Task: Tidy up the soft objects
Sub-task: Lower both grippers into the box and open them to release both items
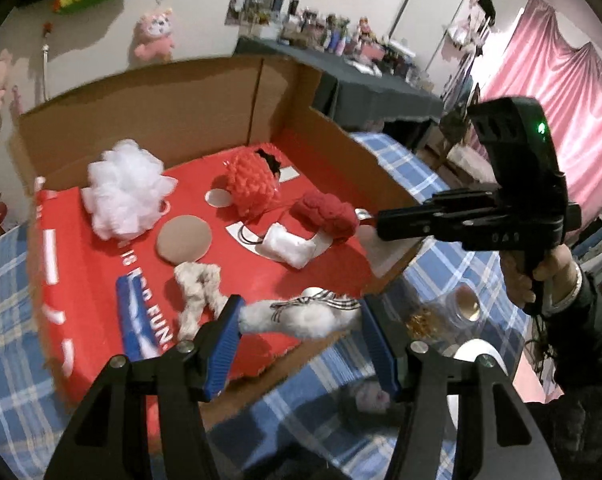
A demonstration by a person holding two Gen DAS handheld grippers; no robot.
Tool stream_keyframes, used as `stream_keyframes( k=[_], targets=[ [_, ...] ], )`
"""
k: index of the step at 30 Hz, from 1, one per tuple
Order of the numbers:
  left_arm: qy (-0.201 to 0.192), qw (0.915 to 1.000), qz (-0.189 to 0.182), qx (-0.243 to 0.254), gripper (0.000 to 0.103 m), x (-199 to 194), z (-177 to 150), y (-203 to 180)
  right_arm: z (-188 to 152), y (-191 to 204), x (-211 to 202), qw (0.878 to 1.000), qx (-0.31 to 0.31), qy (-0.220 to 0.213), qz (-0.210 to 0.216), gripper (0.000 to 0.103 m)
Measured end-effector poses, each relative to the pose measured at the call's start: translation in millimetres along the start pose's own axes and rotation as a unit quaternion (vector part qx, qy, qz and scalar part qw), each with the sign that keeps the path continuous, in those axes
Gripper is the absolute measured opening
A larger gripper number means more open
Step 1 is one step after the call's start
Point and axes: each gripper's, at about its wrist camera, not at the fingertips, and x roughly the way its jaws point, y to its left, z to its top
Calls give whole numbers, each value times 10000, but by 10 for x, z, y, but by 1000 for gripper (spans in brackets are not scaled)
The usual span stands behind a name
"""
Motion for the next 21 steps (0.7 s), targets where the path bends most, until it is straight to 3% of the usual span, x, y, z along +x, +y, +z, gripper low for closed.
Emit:
stream_keyframes(
  k=[7, 14, 21],
  targets=[
    [418, 9989, 192, 54, 61, 378, 236, 55, 199, -102, 322, 9985, -165, 461, -243, 10],
    [564, 9981, 259, -6, 61, 545, 267, 105, 201, -71, 455, 9972, -382, 590, -266, 10],
    [660, 9971, 383, 15, 61, 603, 217, 113, 138, -23, 500, 9935, -713, 644, -610, 10]
  ],
)
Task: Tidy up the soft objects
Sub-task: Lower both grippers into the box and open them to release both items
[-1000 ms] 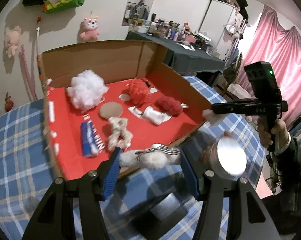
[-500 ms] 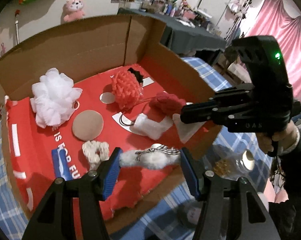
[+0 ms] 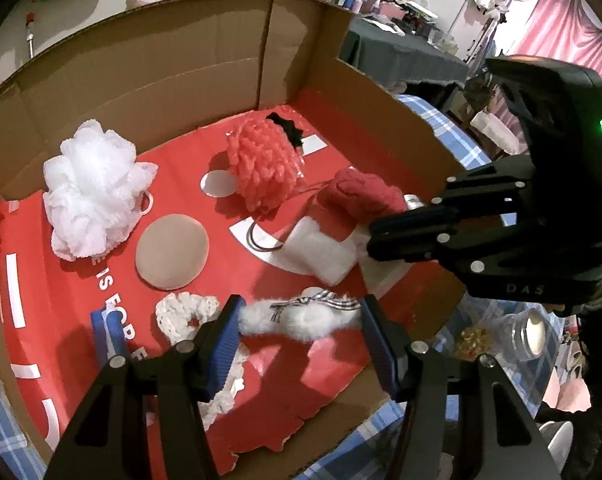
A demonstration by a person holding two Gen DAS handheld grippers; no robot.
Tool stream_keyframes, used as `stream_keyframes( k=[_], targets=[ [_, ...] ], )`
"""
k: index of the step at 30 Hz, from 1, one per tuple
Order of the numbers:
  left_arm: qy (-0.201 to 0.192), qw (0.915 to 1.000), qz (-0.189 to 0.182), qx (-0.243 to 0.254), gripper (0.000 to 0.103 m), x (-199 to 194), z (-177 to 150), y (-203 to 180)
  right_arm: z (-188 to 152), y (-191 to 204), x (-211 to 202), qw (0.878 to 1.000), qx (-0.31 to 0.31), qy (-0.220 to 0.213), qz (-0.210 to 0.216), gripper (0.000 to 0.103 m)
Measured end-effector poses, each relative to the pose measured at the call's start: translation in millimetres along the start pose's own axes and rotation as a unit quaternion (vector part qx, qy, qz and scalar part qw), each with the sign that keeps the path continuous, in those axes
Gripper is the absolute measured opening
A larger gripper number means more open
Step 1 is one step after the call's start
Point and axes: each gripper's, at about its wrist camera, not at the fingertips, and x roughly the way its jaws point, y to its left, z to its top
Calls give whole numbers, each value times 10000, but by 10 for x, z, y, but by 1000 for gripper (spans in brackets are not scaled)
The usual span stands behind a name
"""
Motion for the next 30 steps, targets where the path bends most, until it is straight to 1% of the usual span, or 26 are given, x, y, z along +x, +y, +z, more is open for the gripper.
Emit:
stream_keyframes(
  k=[7, 12, 14, 18, 21, 25, 28, 29, 30],
  targets=[
    [25, 9999, 86, -75, 61, 15, -52, 26, -46, 61, 4, 9996, -168, 78, -234, 11],
    [38, 9999, 129, -101, 68, 31, -80, 8, -89, 85, -9, 9990, -247, 61, -362, 12],
    [9, 9999, 96, -114, 72, 27, -88, 2, -99, 86, -15, 9990, -227, 54, -376, 16],
    [-35, 9998, 98, -163, 75, 6, -87, -13, -101, 88, -44, 9989, -173, -34, -439, 17],
    [-98, 9997, 104, -187, 78, -35, -84, -29, -88, 88, -87, 9987, -146, -107, -472, 17],
    [-218, 9993, 132, -267, 80, -139, -99, -36, -78, 94, -184, 9986, -61, -221, -481, 17],
    [-361, 9982, 189, -434, 84, -246, -117, -15, -74, 114, -277, 9984, 36, -314, -476, 17],
    [-401, 9977, 195, -506, 85, -285, -127, -7, -78, 122, -312, 9982, 88, -343, -494, 18],
    [-449, 9971, 209, -580, 85, -328, -140, -5, -79, 128, -350, 9978, 166, -380, -509, 24]
  ],
)
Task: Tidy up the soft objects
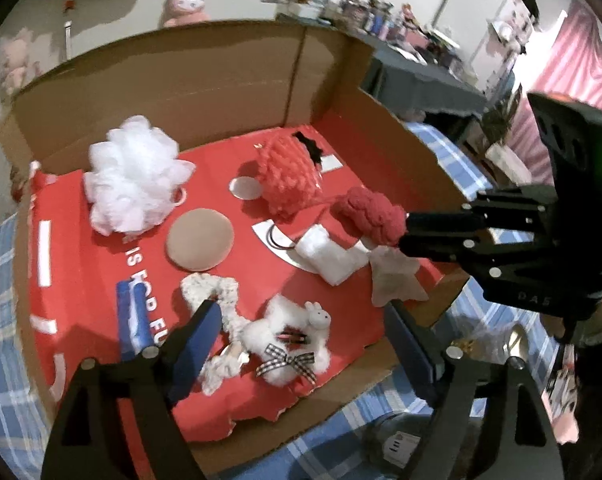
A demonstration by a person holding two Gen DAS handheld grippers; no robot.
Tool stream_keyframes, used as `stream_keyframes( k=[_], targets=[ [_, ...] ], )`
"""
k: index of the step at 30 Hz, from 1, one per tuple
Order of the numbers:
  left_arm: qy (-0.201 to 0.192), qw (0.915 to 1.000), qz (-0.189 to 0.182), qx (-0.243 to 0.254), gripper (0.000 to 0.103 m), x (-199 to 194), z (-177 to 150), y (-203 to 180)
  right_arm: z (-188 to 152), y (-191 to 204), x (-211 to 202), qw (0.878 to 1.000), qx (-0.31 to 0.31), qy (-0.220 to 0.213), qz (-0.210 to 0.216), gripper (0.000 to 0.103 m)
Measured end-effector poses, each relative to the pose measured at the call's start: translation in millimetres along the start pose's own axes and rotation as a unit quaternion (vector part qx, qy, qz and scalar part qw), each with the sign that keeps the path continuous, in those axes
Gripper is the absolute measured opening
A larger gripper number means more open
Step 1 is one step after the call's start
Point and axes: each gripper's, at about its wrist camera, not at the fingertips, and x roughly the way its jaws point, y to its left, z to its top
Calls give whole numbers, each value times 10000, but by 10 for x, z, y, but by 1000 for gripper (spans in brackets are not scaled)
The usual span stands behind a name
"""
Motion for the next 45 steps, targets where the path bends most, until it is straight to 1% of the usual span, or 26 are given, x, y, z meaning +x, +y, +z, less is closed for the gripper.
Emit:
stream_keyframes(
  k=[1, 2, 3, 4, 6, 8, 11, 12, 15, 18, 21, 23, 26, 39, 41, 45],
  targets=[
    [-63, 10000, 21, -68, 86, -56, -13, -2, -2, 3, -31, 10000, 53, -26, 7, 29],
    [-117, 9999, 39, -92, 89, -96, -25, -14, -7, 13, -69, 9999, 103, -52, 2, 52],
    [-181, 9998, 63, -113, 93, -140, -39, -22, -16, 24, -115, 9998, 154, -107, -46, 80],
    [-251, 9995, 101, -139, 94, -185, -53, -37, -29, 48, -175, 9996, 174, -217, -101, 84],
    [-373, 9989, 174, -223, 96, -267, -98, -59, -43, 101, -252, 9991, 207, -290, -212, 84],
    [-460, 9980, 258, -342, 99, -341, -146, -68, -57, 119, -303, 9983, 422, -291, -277, 84],
    [-586, 9960, 435, -520, 101, -434, -229, -59, -103, 132, -344, 9961, 787, -210, -343, 84],
    [-607, 9953, 500, -563, 103, -452, -254, -64, -117, 147, -342, 9957, 813, -186, -409, 84],
    [-636, 9929, 685, -739, 103, -486, -333, -60, -172, 172, -331, 9940, 905, -130, -602, 85],
    [-610, 9898, 874, -949, 103, -477, -389, -19, -224, 161, -283, 9923, 1054, -58, -645, 85],
    [-505, 9868, 935, -1223, 103, -416, -437, 64, -277, 157, -204, 9916, 1099, 12, -683, 85],
    [-452, 9857, 971, -1301, 103, -365, -458, 95, -302, 149, -157, 9910, 1158, 54, -676, 85],
    [-393, 9848, 1083, -1297, 103, -285, -478, 102, -333, 132, -81, 9898, 1244, 117, -683, 85],
    [-154, 9823, 1248, -1386, 103, -62, -490, 165, -342, 113, 119, 9883, 1296, 252, -766, 85],
    [-95, 9814, 1255, -1451, 103, -40, -479, 185, -334, 97, 123, 9882, 1323, 253, -731, 85],
    [30, 9791, 1384, -1493, 103, 6, -472, 210, -335, 80, 157, 9874, 1354, 329, -754, 85]
  ],
)
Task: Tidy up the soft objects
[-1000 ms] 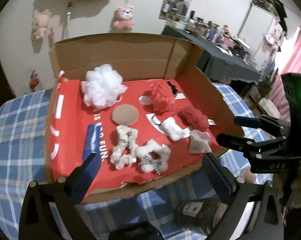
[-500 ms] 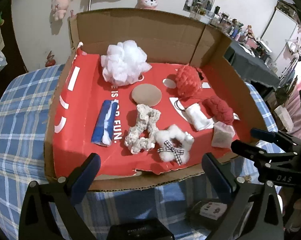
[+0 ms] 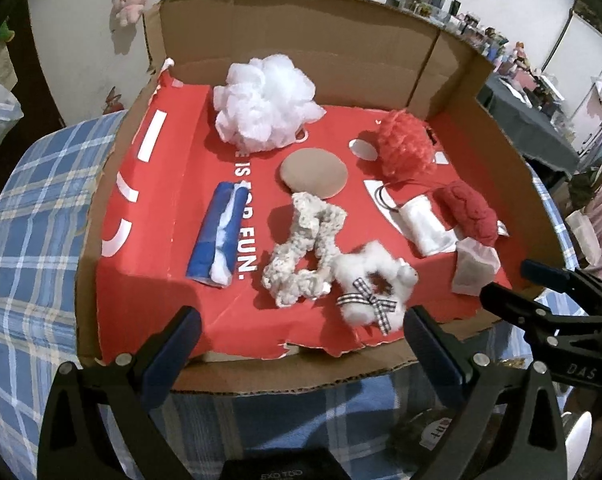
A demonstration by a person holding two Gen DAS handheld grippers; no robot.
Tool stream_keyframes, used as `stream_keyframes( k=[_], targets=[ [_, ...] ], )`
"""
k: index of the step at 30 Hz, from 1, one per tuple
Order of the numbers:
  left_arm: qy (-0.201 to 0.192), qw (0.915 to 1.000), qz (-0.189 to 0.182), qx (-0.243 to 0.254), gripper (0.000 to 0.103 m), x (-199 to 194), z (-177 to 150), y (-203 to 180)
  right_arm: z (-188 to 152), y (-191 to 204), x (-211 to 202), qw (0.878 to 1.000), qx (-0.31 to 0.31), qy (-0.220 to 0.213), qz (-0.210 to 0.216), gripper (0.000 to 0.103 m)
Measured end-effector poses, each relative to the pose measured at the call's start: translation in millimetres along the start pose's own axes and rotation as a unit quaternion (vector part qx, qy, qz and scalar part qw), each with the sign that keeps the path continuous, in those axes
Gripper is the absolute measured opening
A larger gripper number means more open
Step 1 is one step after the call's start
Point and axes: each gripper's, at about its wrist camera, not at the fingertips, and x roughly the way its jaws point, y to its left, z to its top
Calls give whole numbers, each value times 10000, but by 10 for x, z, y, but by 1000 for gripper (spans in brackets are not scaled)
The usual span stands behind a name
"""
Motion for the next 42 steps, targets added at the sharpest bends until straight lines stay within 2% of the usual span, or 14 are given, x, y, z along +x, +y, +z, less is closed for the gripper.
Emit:
stream_keyframes(
  k=[19, 42],
  targets=[
    [121, 9996, 246, -49, 103, 59, 6, 30, 11, -6, 59, 9998, 41, 57, -165, 85],
    [131, 9996, 254, -19, 103, 62, -12, -1, 23, 2, 53, 9997, 1, -5, -228, 84]
  ],
)
